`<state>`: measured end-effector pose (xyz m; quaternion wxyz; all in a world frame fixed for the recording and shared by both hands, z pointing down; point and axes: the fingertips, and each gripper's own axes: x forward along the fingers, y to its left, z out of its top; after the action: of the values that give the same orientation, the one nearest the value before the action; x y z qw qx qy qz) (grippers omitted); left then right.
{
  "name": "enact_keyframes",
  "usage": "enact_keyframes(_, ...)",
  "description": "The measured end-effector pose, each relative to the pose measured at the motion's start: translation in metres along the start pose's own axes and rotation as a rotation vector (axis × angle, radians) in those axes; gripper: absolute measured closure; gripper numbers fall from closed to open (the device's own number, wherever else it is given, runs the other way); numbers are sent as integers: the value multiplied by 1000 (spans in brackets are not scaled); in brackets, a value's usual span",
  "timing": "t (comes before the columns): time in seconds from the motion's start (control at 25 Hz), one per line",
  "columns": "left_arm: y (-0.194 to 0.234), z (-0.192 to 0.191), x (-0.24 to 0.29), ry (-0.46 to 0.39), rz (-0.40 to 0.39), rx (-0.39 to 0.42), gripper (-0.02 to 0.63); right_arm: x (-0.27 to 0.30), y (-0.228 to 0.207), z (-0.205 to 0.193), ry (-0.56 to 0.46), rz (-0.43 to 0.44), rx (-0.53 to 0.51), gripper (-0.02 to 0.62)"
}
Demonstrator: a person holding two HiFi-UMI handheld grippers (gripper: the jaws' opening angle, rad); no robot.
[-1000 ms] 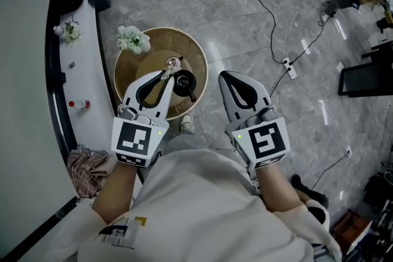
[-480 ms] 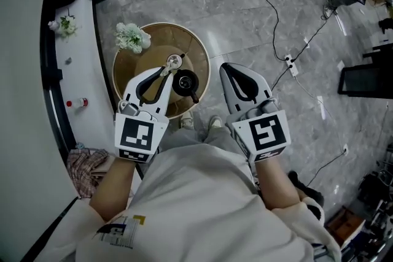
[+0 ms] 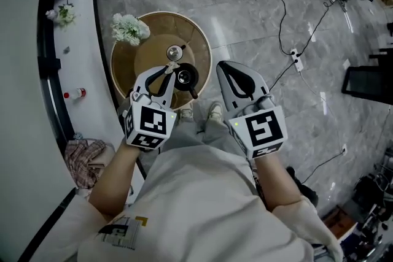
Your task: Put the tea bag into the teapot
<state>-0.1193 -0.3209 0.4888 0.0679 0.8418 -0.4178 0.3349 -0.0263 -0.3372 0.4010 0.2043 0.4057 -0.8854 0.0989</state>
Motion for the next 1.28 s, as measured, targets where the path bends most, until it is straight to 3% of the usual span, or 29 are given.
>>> enact_keyframes(0.44,-21,-55,68,187,-44,99,551,19,-8,-31,43,64,61,589)
enact_keyframes(0.84,-49,-122,120,339,-131,121,551,25,-4,-68,100,83,104,589)
enact_keyframes(1.28,-70,-185,167,494,-184,251,551,35,-2,-116,168,98,158,589)
